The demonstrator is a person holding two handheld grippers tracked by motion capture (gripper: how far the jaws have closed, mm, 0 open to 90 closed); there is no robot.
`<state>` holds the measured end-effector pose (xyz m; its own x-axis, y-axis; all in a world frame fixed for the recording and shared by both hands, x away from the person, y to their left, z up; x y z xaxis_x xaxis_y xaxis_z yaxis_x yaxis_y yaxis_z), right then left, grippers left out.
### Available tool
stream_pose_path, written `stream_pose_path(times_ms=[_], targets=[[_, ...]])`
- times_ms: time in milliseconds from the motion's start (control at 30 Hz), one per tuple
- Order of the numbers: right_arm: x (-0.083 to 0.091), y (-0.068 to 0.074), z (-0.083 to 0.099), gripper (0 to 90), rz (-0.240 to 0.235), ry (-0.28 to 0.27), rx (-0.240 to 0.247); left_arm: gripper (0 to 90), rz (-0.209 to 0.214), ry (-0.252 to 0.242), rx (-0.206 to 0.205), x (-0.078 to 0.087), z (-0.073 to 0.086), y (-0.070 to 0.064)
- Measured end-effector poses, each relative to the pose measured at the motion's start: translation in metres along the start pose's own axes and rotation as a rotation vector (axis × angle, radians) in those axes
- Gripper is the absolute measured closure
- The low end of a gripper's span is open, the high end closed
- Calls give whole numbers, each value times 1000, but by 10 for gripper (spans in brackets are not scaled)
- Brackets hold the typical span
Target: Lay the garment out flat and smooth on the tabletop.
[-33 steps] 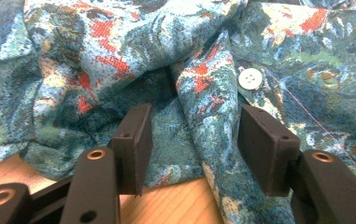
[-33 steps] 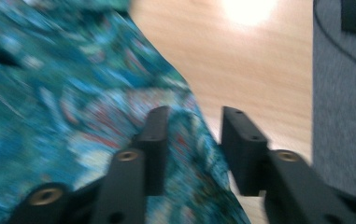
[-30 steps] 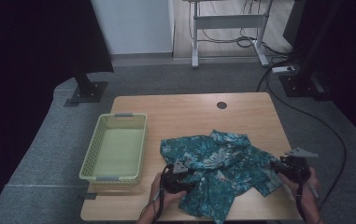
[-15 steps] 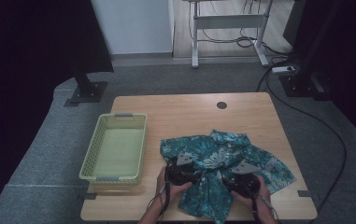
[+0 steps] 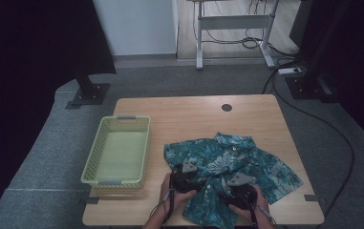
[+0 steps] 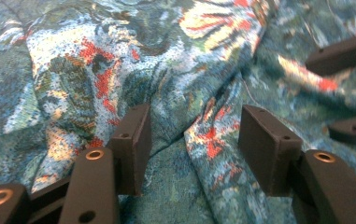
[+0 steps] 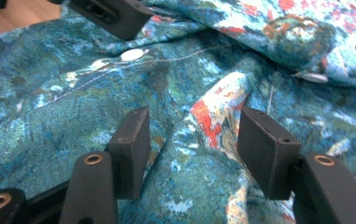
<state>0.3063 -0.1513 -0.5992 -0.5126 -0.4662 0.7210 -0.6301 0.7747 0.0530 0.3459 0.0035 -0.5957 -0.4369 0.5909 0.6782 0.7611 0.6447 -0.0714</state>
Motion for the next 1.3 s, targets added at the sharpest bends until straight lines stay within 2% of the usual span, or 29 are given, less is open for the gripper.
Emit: stream_pose_path(times_ms=[167, 300, 367, 467, 533, 600, 633, 700, 767, 867, 967, 1067, 1167, 1300], targets=[[18, -18, 16, 437, 4, 18, -6, 424, 2, -1, -24, 6, 10, -27], [31, -39, 28, 438, 32, 24, -43, 415, 60, 7, -26, 7, 10, -47], [34, -48, 31, 437, 49, 22, -59, 415, 83, -12, -22, 9, 6, -53], [37, -57, 33, 430, 71, 27, -78, 416, 84, -66, -17, 19, -2, -48], [38, -62, 33, 423, 84, 29, -103, 417, 69, -102, 1, 28, -7, -36], [41, -64, 31, 430, 91, 1, -127, 420, 47, -129, 30, 36, -10, -18], [43, -63, 28, 431, 92, -21, -135, 421, 34, -136, 43, 38, -10, -11], [47, -57, 21, 435, 85, -62, -139, 423, -3, -146, 88, 41, -10, 13], [48, -47, 13, 436, 75, -83, -125, 428, -36, -137, 117, 41, -8, 30], [45, -26, 2, 434, 45, -94, -82, 435, -67, -121, 138, 38, -4, 46], [37, 0, -3, 432, 6, -90, -33, 434, -101, -89, 125, 31, 0, 54], [24, 17, -3, 431, -21, -67, -4, 434, -117, -55, 111, 23, 2, 57], [14, 26, 0, 430, -40, -48, 5, 434, -125, -35, 105, 17, 3, 61], [7, 28, 4, 428, -36, -29, 6, 440, -131, -19, 118, 11, 4, 66]])
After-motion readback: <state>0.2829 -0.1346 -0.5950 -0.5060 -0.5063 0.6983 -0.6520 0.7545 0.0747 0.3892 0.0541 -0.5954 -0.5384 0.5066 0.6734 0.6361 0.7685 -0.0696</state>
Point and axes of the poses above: each handheld gripper's, and its own axes: x roughly backward along the jaws, z roughly out of its underside, y roughly to its left, the point moved 7 cm from there along -x, roughly forward along the jaws, and after that the axes turned 4 degrees about -x, right-handed, at the moved point
